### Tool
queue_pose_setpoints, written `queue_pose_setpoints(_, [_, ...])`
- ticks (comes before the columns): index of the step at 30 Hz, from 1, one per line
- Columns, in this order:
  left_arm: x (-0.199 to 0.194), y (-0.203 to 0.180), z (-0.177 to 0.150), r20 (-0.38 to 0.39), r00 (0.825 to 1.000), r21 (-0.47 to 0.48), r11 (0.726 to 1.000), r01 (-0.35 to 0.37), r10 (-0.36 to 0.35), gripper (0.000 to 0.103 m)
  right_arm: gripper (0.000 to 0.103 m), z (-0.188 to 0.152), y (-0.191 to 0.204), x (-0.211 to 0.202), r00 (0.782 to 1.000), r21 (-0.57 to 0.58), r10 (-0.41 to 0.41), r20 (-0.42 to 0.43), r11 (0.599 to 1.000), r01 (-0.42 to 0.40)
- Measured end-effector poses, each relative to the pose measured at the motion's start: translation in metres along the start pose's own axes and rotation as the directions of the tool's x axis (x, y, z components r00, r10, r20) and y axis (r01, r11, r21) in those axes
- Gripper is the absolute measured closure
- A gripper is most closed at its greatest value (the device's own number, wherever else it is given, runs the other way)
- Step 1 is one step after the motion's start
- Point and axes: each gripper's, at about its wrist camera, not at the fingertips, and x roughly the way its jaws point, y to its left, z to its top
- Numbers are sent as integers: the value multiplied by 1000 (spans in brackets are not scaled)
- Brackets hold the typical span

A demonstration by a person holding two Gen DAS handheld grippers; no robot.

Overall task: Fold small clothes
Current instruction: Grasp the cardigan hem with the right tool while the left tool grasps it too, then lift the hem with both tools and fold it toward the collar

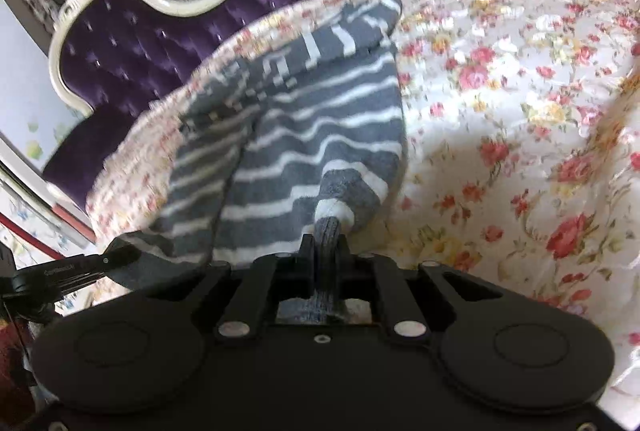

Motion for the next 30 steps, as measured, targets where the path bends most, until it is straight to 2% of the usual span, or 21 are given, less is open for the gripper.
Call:
queue_pose_setpoints(8, [-18, -8, 41, 97, 995, 1, 999, 40, -40, 98, 87, 27, 3, -9, 992, 36, 106, 71, 993, -109])
queue_pose_setpoints(16, [3, -20, 109, 149, 985, 20, 996, 88, -90, 98, 87, 95, 7, -3, 965, 29, 186, 185, 981, -194])
queue_pose_setpoints(23, [57, -12, 176, 172, 982, -10, 997, 82, -79, 98, 87, 166, -4, 40, 946, 61, 185, 266, 976, -209])
queue_pose_setpoints(30, [130, -4, 218, 144, 989, -10, 1000, 20, -18, 98, 87, 213, -27, 116, 961, 118, 118, 252, 981, -151])
